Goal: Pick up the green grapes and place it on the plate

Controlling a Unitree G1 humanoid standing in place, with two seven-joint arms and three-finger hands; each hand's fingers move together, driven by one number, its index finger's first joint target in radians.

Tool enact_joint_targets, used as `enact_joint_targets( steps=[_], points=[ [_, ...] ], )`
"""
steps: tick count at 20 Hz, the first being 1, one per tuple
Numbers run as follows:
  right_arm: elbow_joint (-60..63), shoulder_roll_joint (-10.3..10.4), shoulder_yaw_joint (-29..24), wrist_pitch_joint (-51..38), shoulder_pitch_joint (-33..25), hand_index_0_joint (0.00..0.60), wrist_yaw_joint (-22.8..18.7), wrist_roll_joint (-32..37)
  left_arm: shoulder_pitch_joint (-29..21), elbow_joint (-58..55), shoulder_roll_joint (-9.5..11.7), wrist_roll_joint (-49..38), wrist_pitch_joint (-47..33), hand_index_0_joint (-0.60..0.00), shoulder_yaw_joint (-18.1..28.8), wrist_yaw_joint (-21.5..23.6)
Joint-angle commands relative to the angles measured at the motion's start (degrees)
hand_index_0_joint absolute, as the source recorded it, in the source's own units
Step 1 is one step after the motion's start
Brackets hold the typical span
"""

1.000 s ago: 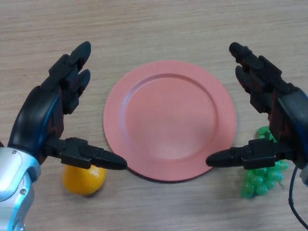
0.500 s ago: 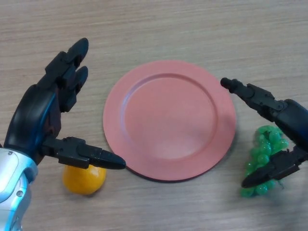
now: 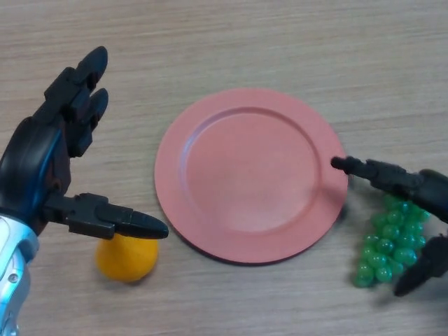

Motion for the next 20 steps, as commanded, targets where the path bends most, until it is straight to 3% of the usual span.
enact_joint_targets(
  steps=[1,3,5,6,7,8,16,19,20],
  points=[
    [1.82,-4.68,-5.38,-7.81,-2.98,0.000,-2.33,1.16,-1.52,-1.67,1.83,0.48,-7.50,0.000,2.19,0.26],
    [4.62,-5.11,-5.43,-6.99,-3.21,0.000,-2.96,2.17,-1.73,-0.91,1.50,1.22,-8.71,0.000,1.70,0.36],
    [4.87,-4.70,-5.59,-5.44,-3.64,0.200,-3.81,3.61,-1.81,-0.74,1.40,1.37,-8.88,0.000,1.52,0.42],
    [6.34,-4.26,-5.68,-6.38,-4.62,0.349,-6.85,4.06,-1.90,-0.64,1.37,1.53,-8.90,0.000,1.34,0.45],
    [7.05,-3.79,-5.84,-6.61,-5.13,0.449,-9.82,5.02,-1.95,-0.44,1.32,1.75,-9.10,0.000,1.14,0.47],
    [6.44,-3.20,-5.92,-5.08,-4.96,0.594,-16.02,7.42,-1.89,0.24,1.06,2.27,-9.95,0.000,0.65,0.51],
    [2.31,-1.87,-5.17,-2.80,-2.53,0.600,-19.30,4.87,-1.22,0.05,0.92,1.49,-9.96,0.000,0.99,0.46],
    [-6.92,-0.77,-5.84,6.85,-1.16,0.600,-14.33,12.48,-1.01,-0.06,0.90,1.50,-9.90,0.000,1.08,0.37],
    [-14.35,0.10,-6.70,16.41,-0.09,0.600,-11.12,18.20,-1.08,-0.06,0.92,1.44,-9.82,0.000,1.16,0.29]
  ],
)
